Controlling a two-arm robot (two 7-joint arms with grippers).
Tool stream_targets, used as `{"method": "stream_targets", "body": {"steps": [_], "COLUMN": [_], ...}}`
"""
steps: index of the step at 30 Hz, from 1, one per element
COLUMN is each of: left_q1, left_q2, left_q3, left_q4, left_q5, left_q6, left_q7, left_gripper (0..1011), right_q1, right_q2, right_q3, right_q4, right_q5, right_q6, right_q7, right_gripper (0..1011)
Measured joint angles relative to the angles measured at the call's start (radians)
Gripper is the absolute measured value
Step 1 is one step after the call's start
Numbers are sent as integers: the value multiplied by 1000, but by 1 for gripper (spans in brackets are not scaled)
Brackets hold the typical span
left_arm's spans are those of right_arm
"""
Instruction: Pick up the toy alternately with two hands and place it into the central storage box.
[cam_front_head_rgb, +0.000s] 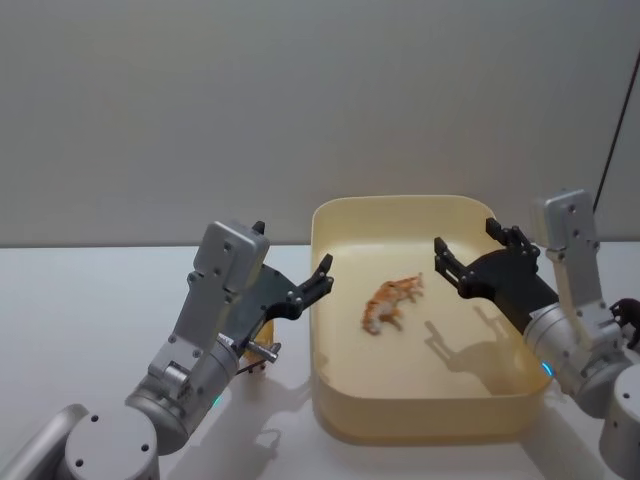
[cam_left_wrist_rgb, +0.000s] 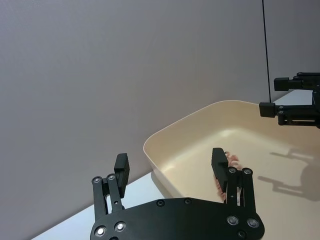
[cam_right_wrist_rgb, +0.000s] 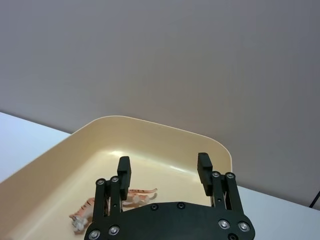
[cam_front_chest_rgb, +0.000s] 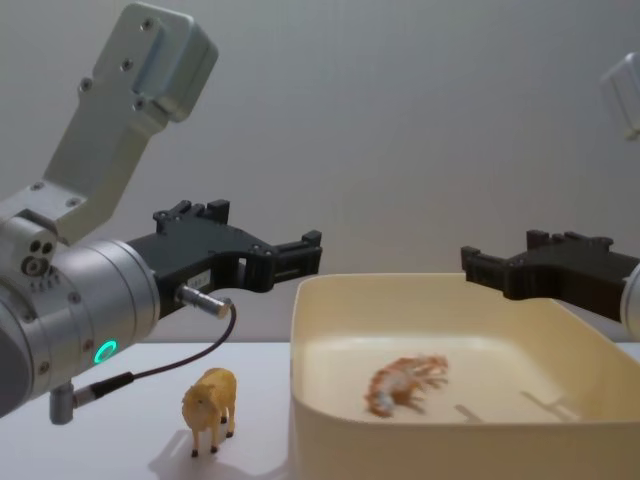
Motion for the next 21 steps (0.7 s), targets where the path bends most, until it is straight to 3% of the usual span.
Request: {"method": "stream_targets", "body": {"steps": [7,10,21], "left_q1": [0,0,0], "left_q2": [0,0,0], "left_q3": [0,0,0], "left_q4": [0,0,0], "left_q5": [0,0,0], "left_q6": [0,0,0], "left_q7": [0,0,0], "left_gripper": [1001,1001,1001], "right_q1": [-15,-33,-131], "right_q2": [19,38,131], "right_q3": [16,32,114], "right_q4": [-20,-43,-136], "right_q5": [9,21,93], "right_q6": [1,2,12], "right_q7": [-10,-22,-84], "right_gripper": [962,1001,1001]}}
